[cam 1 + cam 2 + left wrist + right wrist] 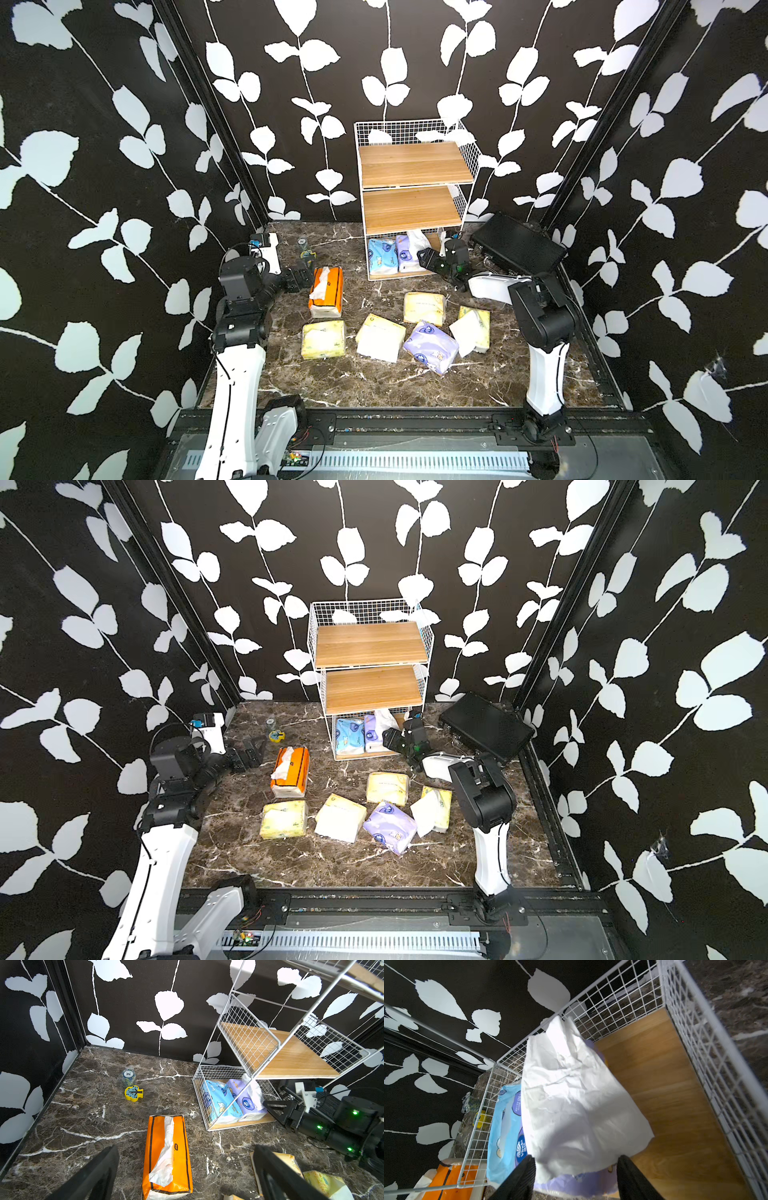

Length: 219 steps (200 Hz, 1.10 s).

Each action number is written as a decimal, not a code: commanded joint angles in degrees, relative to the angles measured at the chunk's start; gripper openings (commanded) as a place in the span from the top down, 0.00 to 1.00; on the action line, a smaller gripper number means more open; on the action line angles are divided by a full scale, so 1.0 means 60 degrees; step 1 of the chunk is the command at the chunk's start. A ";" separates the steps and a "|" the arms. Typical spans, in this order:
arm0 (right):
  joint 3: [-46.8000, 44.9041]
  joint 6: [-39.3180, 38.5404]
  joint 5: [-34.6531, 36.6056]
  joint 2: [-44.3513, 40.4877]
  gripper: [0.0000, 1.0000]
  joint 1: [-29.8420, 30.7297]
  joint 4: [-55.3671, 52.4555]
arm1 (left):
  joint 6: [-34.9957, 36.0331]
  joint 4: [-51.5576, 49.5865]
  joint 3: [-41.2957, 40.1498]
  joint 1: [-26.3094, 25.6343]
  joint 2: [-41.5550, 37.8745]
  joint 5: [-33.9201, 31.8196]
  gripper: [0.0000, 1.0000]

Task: Remove the tissue boxes from the shelf
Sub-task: Pick up a box of tissues from the shelf.

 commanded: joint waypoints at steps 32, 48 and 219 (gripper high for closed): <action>0.0409 0.0084 -0.0336 0.0509 0.40 -0.0057 0.0620 | 0.0155 0.0047 -0.0108 0.0002 0.0034 0.0058 0.01; 0.0347 0.0099 -0.0373 0.0515 0.44 -0.0033 0.0712 | 0.0248 0.0011 -0.0101 0.0003 0.0127 0.0008 0.01; -0.1923 -0.0835 -0.0607 -0.1723 1.00 0.0027 -0.0672 | -0.0624 -0.0650 0.0057 -0.0012 -0.0315 -0.0042 0.01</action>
